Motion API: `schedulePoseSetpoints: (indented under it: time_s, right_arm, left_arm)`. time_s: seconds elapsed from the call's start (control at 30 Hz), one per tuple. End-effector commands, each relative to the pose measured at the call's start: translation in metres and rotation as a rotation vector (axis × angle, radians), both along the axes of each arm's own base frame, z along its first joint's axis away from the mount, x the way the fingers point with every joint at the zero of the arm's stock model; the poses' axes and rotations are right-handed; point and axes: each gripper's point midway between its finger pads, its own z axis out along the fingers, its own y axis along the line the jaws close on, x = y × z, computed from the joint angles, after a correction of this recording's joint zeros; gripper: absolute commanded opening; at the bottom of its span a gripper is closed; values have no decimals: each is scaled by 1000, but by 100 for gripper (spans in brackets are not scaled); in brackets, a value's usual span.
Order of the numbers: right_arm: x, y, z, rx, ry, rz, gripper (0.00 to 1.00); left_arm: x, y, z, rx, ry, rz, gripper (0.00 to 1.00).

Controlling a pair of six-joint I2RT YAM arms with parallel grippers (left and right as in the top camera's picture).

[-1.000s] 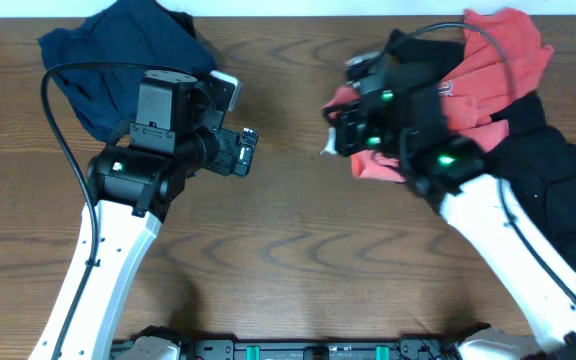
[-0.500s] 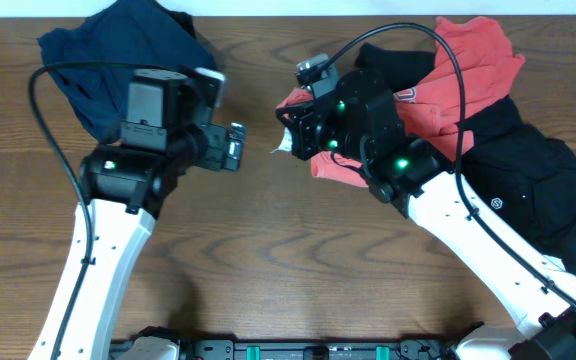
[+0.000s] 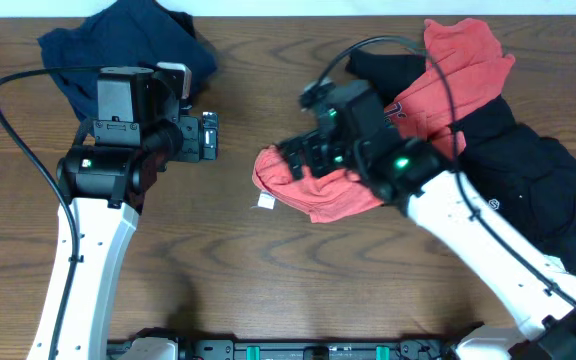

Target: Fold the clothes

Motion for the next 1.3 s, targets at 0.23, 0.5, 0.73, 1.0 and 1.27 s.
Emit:
schedulePoseSetpoints:
  time_s: [0.23,0.5,0.73,1.0,1.27]
  right_arm:
    - [62,-223,-22,-242,54,-458,99]
    - [52,-318,-88,-279,290,-661,60]
    - [45,-340,-151,-292,455,-694,25]
    - [49,-343,-192,-234,521,-687,1]
    - [54,-346,-224,-218,552,-702,1]
  left_arm:
    - [1,-17,1,-30,7,-42,94]
    - [6,-49,-32,-15,100,-124,94]
    - [13,-88,-72,6,181,-216,91]
    - [15,-138,-107,26,216,-331,89]
    - [6,-182,-137,46,244,-430,89]
